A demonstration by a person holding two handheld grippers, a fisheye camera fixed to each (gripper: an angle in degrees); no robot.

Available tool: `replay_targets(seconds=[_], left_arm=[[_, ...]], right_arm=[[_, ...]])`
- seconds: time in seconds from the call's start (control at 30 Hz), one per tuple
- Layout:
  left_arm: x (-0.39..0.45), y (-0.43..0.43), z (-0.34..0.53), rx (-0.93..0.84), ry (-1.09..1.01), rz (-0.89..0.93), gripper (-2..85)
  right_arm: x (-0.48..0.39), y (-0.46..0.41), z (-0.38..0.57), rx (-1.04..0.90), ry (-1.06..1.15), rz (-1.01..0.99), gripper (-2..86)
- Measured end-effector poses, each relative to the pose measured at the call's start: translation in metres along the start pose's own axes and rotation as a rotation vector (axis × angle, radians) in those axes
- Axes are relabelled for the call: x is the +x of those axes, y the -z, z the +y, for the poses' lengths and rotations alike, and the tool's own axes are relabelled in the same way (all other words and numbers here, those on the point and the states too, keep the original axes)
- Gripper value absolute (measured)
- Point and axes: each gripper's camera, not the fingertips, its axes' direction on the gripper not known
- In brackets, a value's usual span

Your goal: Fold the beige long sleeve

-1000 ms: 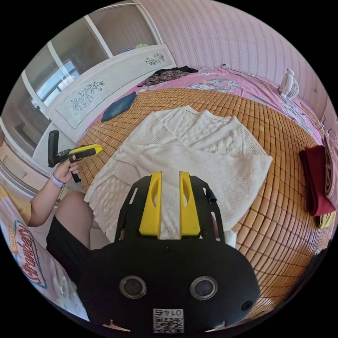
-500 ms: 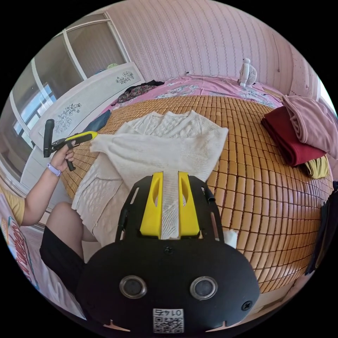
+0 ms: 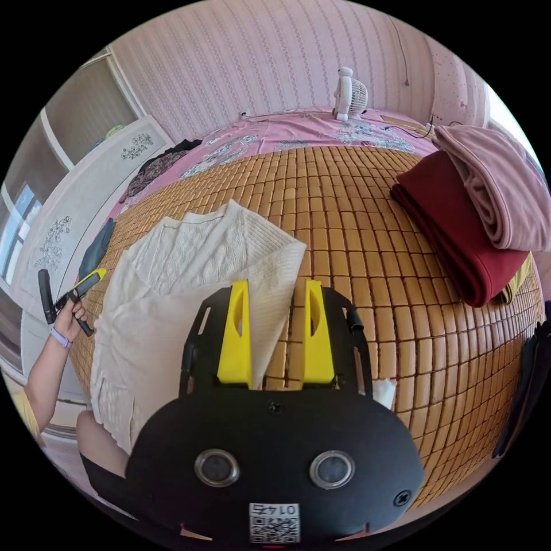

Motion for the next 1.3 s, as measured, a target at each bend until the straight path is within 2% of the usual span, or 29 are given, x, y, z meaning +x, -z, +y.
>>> replay_targets(seconds=[0.1, 0.17, 0.27, 0.33, 0.4, 0.53, 0.73, 0.8, 0.87, 0.97, 1.03, 1.2, 1.3], left_arm=[[-0.012, -0.042, -0.020, -0.122, 0.093, -0.001, 11.8], [-0.020, -0.057, -0.030, -0.199, 0.161, -0.037, 7.6], [-0.022, -0.068, -0.042, -0.238, 0.106, 0.060, 1.9], [-0.018, -0.071, -0.049, -0.253, 0.066, 0.043, 0.8], [-0.015, -0.065, -0.053, -0.211, 0.050, 0.035, 0.2], [-0.026, -0.023, -0.054, -0.057, 0.119, 0.146, -0.4], [-0.027, 0.075, 0.004, 0.055, -0.030, 0.303, -0.6], [-0.030, 0.102, 0.047, 0.034, -0.060, 0.374, -0.8], [-0.040, 0.128, 0.112, -0.039, 0.005, 0.399, -0.9], [-0.048, 0.159, 0.177, -0.104, 0.089, 0.303, -1.0], [-0.040, 0.177, 0.199, -0.120, 0.093, 0.254, -1.0], [0.027, 0.203, 0.195, -0.040, -0.002, 0.204, -1.0], [0.086, 0.176, 0.171, -0.002, -0.007, 0.341, -1.0]], right_arm=[[0.018, -0.028, -0.020, -0.033, -0.124, -0.041, 8.7], [0.023, -0.036, -0.033, -0.031, -0.127, -0.070, 3.7], [0.017, -0.042, -0.049, -0.041, -0.050, -0.052, 1.8], [0.015, -0.041, -0.059, -0.034, -0.022, -0.067, 1.4], [0.016, -0.034, -0.067, 0.004, -0.018, -0.096, 1.2], [0.022, -0.002, -0.070, 0.128, -0.014, -0.201, 1.1], [0.002, 0.069, 0.009, 0.246, 0.303, -0.361, 1.2], [-0.003, 0.088, 0.055, 0.225, 0.410, -0.398, 1.2], [-0.006, 0.089, 0.119, 0.078, 0.466, -0.399, 1.4], [0.001, 0.061, 0.179, -0.147, 0.360, -0.296, 1.6], [-0.001, 0.052, 0.198, -0.193, 0.325, -0.229, 1.6], [-0.051, 0.036, 0.195, -0.144, 0.378, -0.140, 0.9], [-0.113, 0.008, 0.172, -0.161, 0.527, -0.152, 0.2]])
